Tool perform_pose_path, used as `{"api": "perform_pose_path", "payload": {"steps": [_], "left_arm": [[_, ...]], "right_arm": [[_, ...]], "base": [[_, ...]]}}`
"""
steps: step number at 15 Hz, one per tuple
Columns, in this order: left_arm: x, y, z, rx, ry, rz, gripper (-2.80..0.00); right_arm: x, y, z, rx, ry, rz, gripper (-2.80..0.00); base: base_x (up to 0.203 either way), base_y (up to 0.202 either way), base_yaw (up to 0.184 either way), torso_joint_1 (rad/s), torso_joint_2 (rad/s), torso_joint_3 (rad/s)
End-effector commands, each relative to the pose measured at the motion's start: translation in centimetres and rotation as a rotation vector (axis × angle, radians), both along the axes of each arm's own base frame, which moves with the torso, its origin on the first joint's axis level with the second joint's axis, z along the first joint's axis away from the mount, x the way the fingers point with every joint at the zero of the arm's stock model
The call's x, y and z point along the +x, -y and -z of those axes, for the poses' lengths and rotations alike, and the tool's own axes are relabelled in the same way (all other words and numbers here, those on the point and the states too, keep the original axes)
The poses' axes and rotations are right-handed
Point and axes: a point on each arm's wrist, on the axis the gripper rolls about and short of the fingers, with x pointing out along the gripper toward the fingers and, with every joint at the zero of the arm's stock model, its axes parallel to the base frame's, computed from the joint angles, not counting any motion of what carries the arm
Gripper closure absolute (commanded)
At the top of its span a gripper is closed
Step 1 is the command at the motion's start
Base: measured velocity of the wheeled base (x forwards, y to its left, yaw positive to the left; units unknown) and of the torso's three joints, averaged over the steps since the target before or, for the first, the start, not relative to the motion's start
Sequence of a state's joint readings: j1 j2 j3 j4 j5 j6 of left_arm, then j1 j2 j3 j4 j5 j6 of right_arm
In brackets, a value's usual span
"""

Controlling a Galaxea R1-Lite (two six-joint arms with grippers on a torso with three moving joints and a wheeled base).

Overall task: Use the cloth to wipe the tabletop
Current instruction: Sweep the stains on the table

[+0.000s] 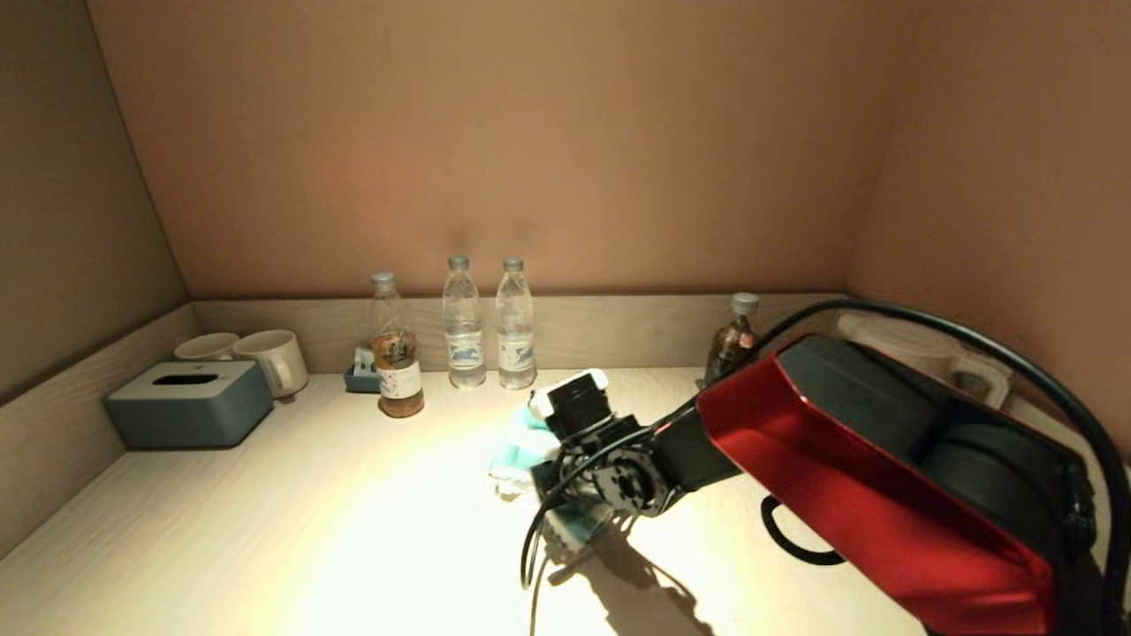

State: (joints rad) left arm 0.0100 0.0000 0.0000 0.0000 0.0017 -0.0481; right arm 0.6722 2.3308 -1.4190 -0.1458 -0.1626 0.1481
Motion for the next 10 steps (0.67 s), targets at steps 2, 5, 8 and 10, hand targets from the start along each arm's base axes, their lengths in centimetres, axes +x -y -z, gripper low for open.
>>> {"api": "perform_pose_path", "payload": {"steps": [2, 5, 8, 10], "left_arm": [[0.0, 0.0, 0.0, -0.001, -0.002, -0.002, 0.0], [0.0, 0.0, 0.0, -0.001, -0.002, -0.001, 0.0], [0.0, 0.0, 0.0, -0.001, -0.002, -0.001, 0.0], [0.0, 0.0, 0.0, -0.001, -0.002, -0.001, 0.0]], "right_arm": [[-3.4, -4.2, -0.5, 0.004, 0.012, -0.113, 0.0], [-7.5, -6.8, -2.1, 0.008, 0.035, -0.208, 0.0], [-10.3, -6.6, -3.6, 0.01, 0.039, -0.253, 0.0], [-11.4, -4.9, -3.5, -0.018, 0.012, -0.248, 0.0]], "base": [[0.0, 0.0, 0.0, 0.0, 0.0, 0.0], [0.0, 0.0, 0.0, 0.0, 0.0, 0.0], [0.0, 0.0, 0.0, 0.0, 0.0, 0.0], [0.0, 0.0, 0.0, 0.0, 0.0, 0.0]]}}
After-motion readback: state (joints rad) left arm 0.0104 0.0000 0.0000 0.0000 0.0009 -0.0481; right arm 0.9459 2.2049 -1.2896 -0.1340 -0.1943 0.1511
